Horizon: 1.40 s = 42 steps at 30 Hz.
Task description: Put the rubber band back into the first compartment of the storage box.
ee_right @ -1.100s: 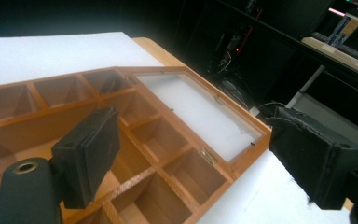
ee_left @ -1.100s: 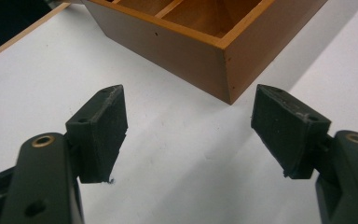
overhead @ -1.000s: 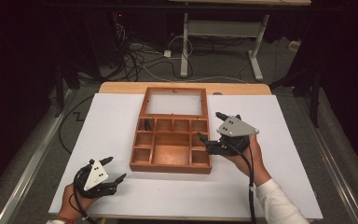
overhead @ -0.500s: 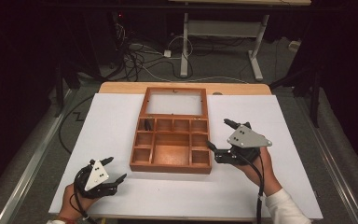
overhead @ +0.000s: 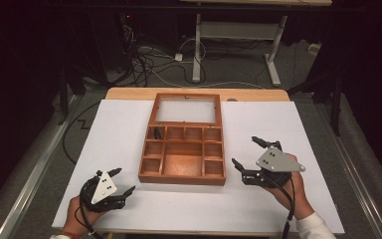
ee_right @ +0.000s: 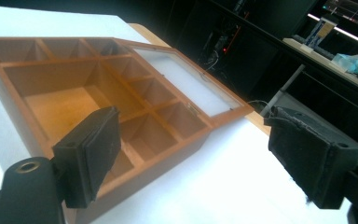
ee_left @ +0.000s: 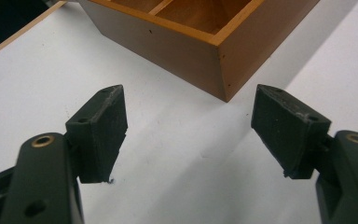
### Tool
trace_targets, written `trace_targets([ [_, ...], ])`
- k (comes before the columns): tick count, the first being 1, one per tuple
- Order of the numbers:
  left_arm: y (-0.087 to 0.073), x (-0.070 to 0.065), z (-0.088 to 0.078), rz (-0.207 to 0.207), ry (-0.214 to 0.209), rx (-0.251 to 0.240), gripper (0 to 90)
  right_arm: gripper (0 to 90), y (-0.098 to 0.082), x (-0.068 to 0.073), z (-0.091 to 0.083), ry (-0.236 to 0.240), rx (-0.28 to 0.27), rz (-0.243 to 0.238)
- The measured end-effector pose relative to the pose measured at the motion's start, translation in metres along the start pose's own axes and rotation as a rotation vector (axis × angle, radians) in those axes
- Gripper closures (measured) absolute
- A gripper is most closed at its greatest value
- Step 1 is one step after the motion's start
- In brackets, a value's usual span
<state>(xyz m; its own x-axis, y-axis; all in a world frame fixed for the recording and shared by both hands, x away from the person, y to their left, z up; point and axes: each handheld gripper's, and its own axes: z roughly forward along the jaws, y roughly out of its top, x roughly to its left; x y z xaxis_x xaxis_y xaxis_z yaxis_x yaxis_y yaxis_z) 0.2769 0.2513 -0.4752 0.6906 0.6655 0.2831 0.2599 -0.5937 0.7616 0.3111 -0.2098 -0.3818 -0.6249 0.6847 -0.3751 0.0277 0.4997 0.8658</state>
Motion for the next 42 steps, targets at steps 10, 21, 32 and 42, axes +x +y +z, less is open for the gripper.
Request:
trace_targets([
  [10,0.002,-0.002,0.0,0.014,-0.002,0.001,26.0,17.7,-0.027,0.003,-0.018,-0.045,-0.009,-0.008],
  [21,0.002,-0.003,0.001,0.022,-0.004,0.005,25.9,18.3,-0.059,0.001,-0.036,-0.076,0.022,0.016],
  [32,0.003,-0.004,0.003,0.023,-0.004,0.013,25.9,18.1,-0.091,0.0,-0.049,-0.072,0.079,0.051],
  [42,0.003,-0.003,0.006,0.022,-0.006,0.021,25.7,18.3,-0.119,0.0,-0.066,-0.059,0.11,0.121],
])
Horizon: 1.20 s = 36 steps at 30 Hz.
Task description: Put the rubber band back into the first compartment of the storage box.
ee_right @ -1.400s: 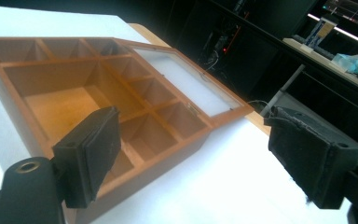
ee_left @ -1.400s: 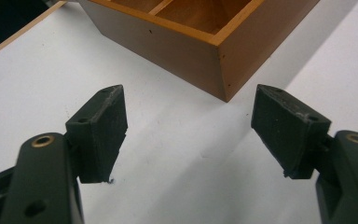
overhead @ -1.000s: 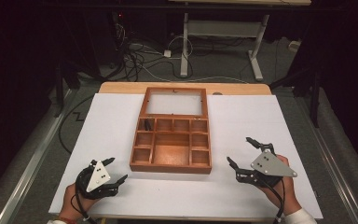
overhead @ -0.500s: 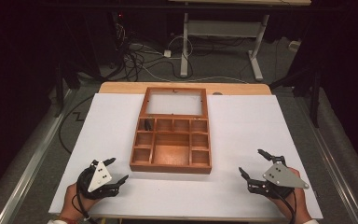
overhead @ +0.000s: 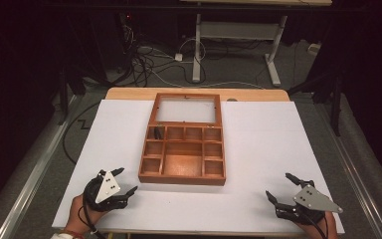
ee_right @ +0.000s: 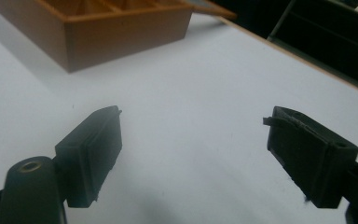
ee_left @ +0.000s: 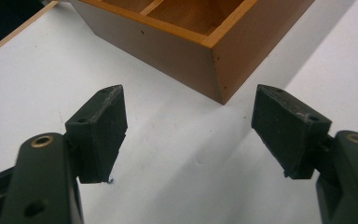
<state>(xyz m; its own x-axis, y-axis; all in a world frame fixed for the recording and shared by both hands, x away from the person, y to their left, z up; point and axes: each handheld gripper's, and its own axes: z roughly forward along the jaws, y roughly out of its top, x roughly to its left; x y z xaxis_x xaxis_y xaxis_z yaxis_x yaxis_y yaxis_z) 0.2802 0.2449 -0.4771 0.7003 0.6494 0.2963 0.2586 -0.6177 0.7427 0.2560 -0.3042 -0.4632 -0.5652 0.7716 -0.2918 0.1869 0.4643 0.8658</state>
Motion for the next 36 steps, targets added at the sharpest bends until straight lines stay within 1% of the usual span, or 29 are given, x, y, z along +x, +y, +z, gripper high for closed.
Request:
trace_targets([
  [4,-0.0001,-0.0021,-0.0005,0.008,-0.001,0.009,25.7,17.9,-0.0058,0.0026,-0.0022,0.011,0.023,-0.016],
  [9,0.0015,-0.0028,-0.0022,0.007,0.002,-0.002,25.7,17.9,-0.0048,0.0014,-0.0044,0.008,0.01,-0.009],
  [12,0.0011,-0.0036,-0.0017,0.021,-0.001,0.005,25.7,17.9,-0.0038,0.0021,-0.0051,0.009,0.008,-0.015],
  [14,0.0011,-0.0037,-0.0022,0.017,-0.003,0.001,25.7,17.9,-0.003,0.0035,-0.006,0.006,0.007,-0.023],
  [17,0.001,-0.0048,-0.0032,0.027,-0.004,0.001,25.7,17.9,-0.0015,0.0045,-0.0076,0.004,0.001,-0.024],
  [21,0.0009,-0.0037,-0.0028,0.023,-0.005,0.0,25.7,17.9,-0.0002,0.0032,-0.0081,0.001,-0.008,-0.022],
  [25,0.0012,-0.0043,-0.0018,0.025,-0.008,0.003,25.7,17.9,-0.0013,0.0026,-0.0077,0.001,-0.001,-0.023],
  [36,0.001,-0.0046,-0.0014,0.026,-0.011,0.004,25.7,17.9,0.0002,0.0034,-0.0085,0.006,-0.008,-0.025],
])
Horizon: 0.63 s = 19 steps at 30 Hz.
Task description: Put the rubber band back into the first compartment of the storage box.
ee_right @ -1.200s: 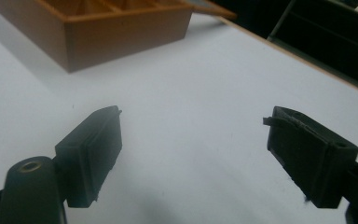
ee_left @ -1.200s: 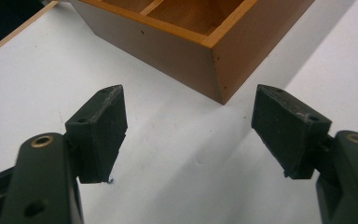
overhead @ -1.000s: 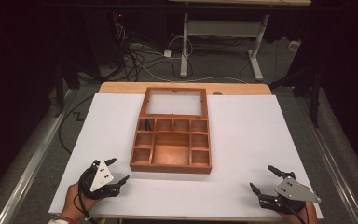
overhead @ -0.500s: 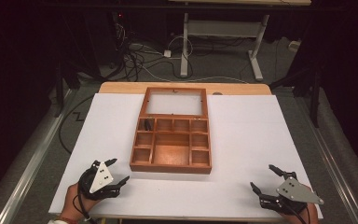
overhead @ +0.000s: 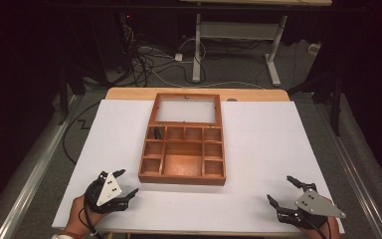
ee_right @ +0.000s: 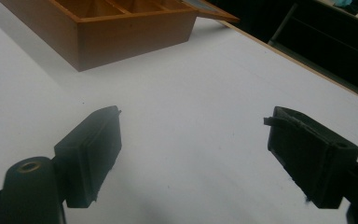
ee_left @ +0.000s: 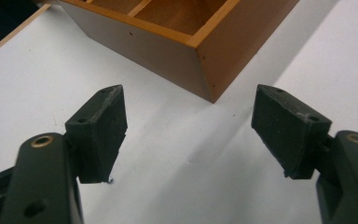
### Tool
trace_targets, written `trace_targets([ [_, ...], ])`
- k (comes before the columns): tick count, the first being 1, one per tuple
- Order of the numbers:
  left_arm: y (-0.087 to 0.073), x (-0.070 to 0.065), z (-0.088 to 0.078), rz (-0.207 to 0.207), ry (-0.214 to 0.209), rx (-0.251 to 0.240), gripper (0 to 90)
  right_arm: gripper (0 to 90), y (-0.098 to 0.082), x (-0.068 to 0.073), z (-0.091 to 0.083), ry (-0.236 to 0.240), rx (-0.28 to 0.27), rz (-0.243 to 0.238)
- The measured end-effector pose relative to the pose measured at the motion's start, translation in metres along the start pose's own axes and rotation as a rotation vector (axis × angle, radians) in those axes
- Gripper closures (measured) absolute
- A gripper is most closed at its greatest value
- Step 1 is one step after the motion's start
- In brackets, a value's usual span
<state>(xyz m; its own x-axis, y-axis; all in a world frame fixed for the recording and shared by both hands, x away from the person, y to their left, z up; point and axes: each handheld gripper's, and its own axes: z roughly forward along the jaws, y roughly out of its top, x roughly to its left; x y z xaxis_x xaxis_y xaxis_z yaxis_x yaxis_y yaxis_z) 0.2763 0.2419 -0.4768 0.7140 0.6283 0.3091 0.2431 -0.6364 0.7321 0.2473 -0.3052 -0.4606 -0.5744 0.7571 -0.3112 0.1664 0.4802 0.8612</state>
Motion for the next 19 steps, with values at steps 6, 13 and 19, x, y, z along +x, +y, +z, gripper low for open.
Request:
trace_targets([
  [6,0.0,0.0,0.0006,0.002,-0.002,0.005,25.7,17.9,0.0002,0.0,-0.0003,0.003,-0.003,0.0],
  [13,-0.0006,0.0015,0.0018,-0.001,-0.006,0.009,25.7,17.9,0.0001,-0.0002,-0.0002,0.005,0.0,0.001],
  [19,-0.0008,0.0031,0.0033,-0.007,-0.008,0.011,25.7,17.8,-0.0008,-0.001,0.0006,0.003,0.004,0.004],
])
